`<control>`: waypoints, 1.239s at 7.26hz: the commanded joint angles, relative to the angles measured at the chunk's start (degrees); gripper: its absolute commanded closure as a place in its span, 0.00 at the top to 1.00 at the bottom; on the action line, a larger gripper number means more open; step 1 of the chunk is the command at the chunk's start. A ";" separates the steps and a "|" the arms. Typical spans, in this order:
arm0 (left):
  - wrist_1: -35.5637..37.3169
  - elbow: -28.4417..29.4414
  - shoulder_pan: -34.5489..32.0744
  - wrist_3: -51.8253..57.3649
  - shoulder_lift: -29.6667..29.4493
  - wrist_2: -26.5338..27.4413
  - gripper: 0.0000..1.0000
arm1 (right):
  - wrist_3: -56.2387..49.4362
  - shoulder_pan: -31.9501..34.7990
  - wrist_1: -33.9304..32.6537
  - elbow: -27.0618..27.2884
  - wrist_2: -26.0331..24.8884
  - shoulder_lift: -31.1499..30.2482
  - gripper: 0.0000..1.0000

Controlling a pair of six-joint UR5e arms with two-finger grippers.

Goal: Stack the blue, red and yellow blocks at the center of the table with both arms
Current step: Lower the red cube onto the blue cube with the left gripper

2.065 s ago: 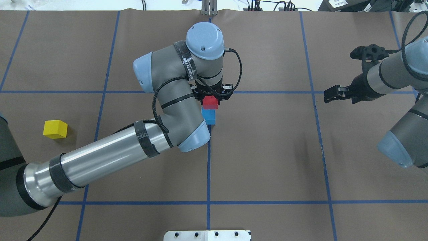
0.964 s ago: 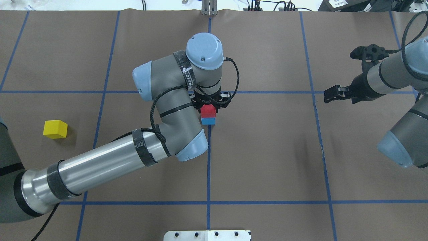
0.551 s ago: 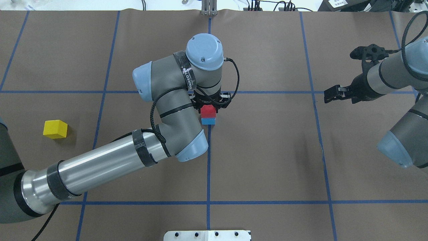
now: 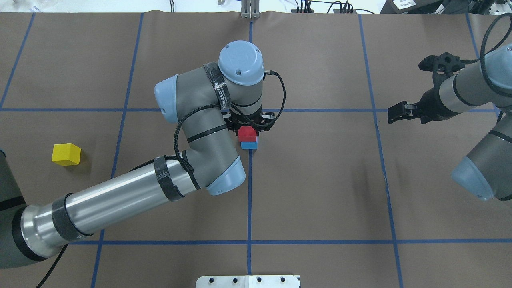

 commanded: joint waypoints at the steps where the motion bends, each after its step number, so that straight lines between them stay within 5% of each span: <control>1: 0.07 0.02 0.32 -0.71 0.07 0.00 0.00 | 0.00 0.00 -0.02 0.04 0.00 0.00 1.00; 6: -0.11 -0.06 0.50 -2.55 -0.11 0.09 0.00 | 0.00 0.09 0.07 0.13 0.00 -0.09 1.00; 8: -0.02 0.02 0.85 -2.55 0.07 0.00 0.11 | 0.00 0.09 -0.02 0.04 0.00 -0.09 1.00; 9: -0.11 0.02 0.85 -2.55 0.07 0.00 0.26 | 0.00 0.09 -0.02 -0.05 0.00 -0.09 1.00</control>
